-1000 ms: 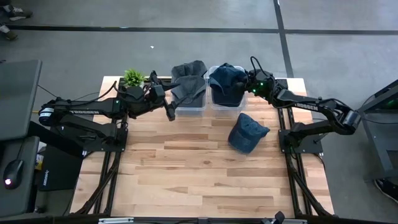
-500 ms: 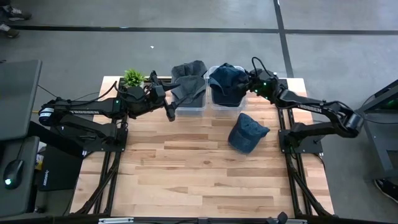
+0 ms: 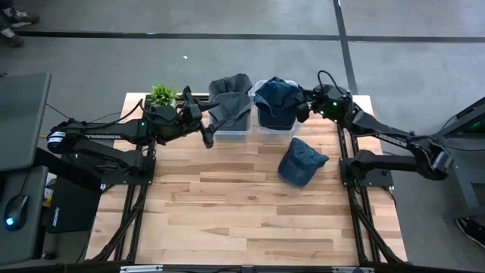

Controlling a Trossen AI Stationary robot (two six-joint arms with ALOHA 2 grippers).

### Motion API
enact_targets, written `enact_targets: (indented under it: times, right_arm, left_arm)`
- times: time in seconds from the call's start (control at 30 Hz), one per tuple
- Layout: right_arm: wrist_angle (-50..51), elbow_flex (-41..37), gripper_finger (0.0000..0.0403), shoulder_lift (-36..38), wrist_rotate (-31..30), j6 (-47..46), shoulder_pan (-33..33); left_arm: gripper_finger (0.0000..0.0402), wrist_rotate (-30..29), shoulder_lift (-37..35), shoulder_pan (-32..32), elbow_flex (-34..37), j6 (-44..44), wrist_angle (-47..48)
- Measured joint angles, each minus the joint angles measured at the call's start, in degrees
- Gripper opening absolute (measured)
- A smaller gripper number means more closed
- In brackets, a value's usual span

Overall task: Pick & Place hat
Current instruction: Put the blue cap into the right transparent bin

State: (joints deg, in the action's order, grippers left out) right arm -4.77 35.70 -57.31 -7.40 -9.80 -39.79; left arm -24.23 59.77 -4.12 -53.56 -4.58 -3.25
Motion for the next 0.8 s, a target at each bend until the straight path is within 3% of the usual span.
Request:
enact_targets:
  times: [0.4, 0.8]
  right_arm:
    - [10.86, 0.0, 0.0248, 14.59, 4.86, 2.72, 0.09]
    - [22.15, 0.0, 0.0248, 26.32, 10.39, 6.37, 0.07]
  left_arm:
    - [0.0288, 0.35, -0.01, 0.0, 0.0, 0.42, 0.48]
    - [0.0288, 8.15, 5.41, 0.0, -0.03, 0.77, 0.27]
